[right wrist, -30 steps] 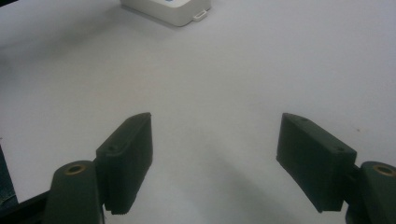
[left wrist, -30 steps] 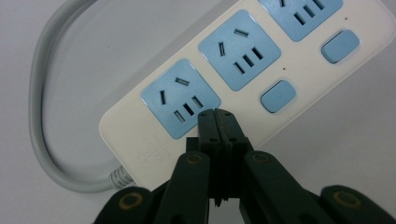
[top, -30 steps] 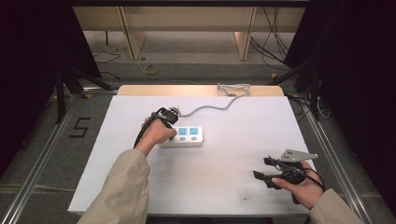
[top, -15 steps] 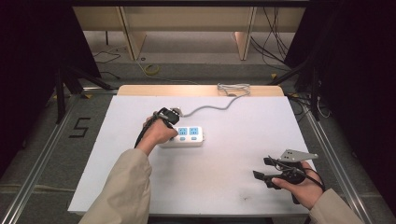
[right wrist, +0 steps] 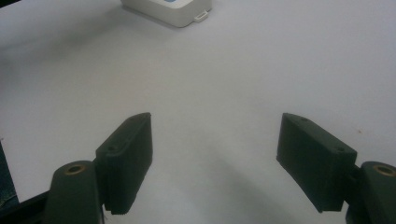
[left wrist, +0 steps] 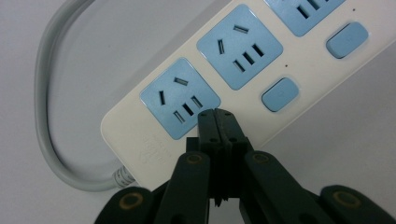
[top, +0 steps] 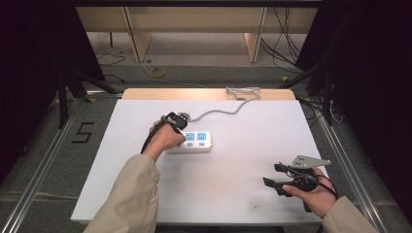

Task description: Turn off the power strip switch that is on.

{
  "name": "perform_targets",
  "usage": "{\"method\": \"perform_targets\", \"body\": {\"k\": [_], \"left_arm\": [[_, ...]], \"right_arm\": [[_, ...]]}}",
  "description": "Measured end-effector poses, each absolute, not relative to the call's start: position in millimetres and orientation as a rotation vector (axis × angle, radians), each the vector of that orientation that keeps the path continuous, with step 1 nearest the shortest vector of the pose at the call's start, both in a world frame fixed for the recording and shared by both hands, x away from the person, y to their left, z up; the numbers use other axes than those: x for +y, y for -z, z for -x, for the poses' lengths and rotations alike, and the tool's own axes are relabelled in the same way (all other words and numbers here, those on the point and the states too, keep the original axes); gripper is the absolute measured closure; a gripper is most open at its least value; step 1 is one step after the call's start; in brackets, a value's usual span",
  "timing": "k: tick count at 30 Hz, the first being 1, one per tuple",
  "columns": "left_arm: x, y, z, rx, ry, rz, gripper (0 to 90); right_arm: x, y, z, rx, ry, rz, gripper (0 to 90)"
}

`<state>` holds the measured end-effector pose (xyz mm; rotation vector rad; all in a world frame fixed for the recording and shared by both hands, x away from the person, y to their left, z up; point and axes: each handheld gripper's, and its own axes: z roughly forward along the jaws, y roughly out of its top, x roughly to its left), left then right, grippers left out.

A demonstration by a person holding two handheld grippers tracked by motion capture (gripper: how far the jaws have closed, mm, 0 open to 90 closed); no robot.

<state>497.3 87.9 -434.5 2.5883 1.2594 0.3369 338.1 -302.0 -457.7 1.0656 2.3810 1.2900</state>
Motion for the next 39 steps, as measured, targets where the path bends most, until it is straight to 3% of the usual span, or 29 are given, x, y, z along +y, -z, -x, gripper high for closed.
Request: {"method": "perform_targets", "body": {"k": [39], "left_arm": [[86.9,432.8,-496.2,1.248,-0.354,-2.592,90.0]], "right_arm": [[-301.9,457.6,-338.0,2.380,-1.288,-1.062,27.4]]}}
